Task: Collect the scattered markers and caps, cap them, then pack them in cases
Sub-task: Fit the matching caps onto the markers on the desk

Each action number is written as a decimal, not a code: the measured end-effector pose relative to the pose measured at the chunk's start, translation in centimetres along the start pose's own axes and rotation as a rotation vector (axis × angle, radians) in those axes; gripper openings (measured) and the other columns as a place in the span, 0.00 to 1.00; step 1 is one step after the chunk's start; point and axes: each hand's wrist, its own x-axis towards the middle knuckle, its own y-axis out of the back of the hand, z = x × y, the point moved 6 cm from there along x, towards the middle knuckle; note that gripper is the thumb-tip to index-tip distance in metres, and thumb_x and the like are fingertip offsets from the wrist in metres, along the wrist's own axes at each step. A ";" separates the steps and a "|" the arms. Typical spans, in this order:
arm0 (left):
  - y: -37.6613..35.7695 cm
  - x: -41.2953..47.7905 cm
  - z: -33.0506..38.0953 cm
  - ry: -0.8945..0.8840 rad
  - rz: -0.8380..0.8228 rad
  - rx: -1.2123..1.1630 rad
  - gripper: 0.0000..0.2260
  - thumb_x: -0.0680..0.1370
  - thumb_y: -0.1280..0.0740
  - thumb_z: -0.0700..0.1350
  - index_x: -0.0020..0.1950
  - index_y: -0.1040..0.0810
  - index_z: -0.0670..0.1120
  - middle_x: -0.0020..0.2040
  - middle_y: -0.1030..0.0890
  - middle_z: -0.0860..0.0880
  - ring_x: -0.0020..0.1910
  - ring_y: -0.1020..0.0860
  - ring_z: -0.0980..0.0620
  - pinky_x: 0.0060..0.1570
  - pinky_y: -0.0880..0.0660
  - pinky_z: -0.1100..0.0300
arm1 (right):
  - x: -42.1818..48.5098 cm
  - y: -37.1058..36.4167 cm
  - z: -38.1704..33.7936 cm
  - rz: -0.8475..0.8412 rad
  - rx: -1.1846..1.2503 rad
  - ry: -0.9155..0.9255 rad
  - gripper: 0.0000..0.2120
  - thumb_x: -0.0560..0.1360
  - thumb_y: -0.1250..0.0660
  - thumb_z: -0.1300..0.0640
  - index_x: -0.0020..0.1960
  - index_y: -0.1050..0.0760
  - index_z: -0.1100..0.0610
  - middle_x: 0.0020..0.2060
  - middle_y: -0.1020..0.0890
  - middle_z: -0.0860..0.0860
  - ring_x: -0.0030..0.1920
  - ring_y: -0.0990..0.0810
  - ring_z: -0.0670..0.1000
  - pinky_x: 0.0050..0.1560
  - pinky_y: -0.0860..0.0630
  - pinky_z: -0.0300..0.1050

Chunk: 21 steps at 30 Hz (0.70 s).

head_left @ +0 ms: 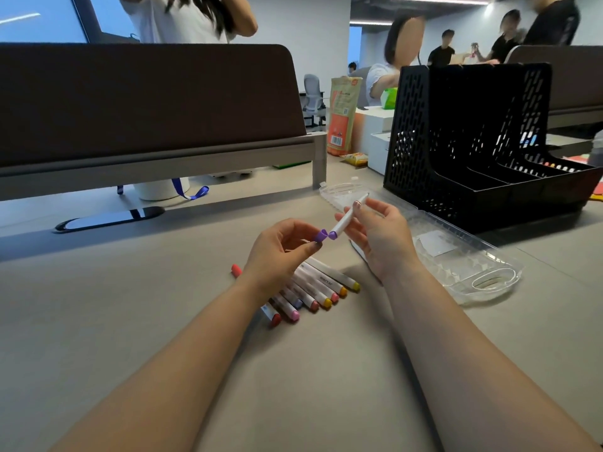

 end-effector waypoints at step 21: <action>3.4 0.6 -1.6 0.087 0.336 -0.120 0.11 0.82 0.44 0.43 0.52 0.22 0.51 0.51 0.18 0.50 0.53 0.22 0.48 0.48 0.25 0.65 | -1.3 -2.9 0.2 -0.338 -0.835 0.388 0.06 0.73 0.29 0.57 0.48 0.21 0.47 0.41 0.20 0.45 0.39 0.28 0.42 0.40 0.29 0.35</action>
